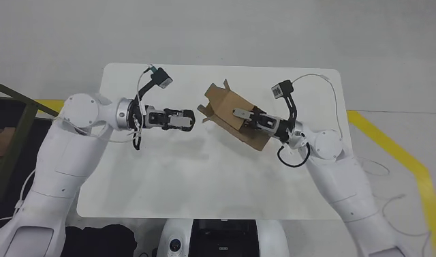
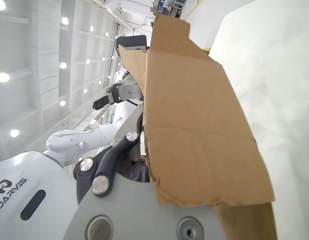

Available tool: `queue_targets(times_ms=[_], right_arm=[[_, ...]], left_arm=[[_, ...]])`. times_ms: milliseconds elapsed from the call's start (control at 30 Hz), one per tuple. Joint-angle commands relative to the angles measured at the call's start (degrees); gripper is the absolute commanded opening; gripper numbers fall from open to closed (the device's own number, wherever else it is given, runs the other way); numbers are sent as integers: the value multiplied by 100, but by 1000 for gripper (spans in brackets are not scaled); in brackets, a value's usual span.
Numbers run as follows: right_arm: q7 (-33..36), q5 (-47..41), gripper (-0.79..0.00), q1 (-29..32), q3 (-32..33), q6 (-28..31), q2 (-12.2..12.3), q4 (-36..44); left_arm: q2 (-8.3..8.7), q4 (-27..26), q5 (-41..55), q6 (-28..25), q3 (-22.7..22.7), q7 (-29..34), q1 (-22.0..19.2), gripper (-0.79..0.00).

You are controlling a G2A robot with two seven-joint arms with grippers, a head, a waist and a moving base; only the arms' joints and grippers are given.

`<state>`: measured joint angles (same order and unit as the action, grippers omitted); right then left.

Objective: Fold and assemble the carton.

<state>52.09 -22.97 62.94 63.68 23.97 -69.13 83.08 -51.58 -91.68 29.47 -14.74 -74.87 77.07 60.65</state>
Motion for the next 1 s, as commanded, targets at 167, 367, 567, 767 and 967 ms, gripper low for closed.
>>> queue_targets(times_ms=[167,367,567,767,967], right_arm=[[580,29,-785,16,135,-89,73,108],[1029,-162,-785,-22,182,-219,111,124],[1197,-37,-785,-116,179,-551,143,129],[1217,-105,-785,-175,196,-640,148,78],[1217,-105,-785,-175,196,-640,148,78]], left_arm=[[38,178,-168,-233,-199,-156,191,0],[10,477,-464,-1252,-212,-585,236,0],[-18,653,-863,-2235,-180,-987,161,0],[-22,672,-960,-2382,-148,-1134,173,0],[-22,672,-960,-2382,-148,-1134,173,0]])
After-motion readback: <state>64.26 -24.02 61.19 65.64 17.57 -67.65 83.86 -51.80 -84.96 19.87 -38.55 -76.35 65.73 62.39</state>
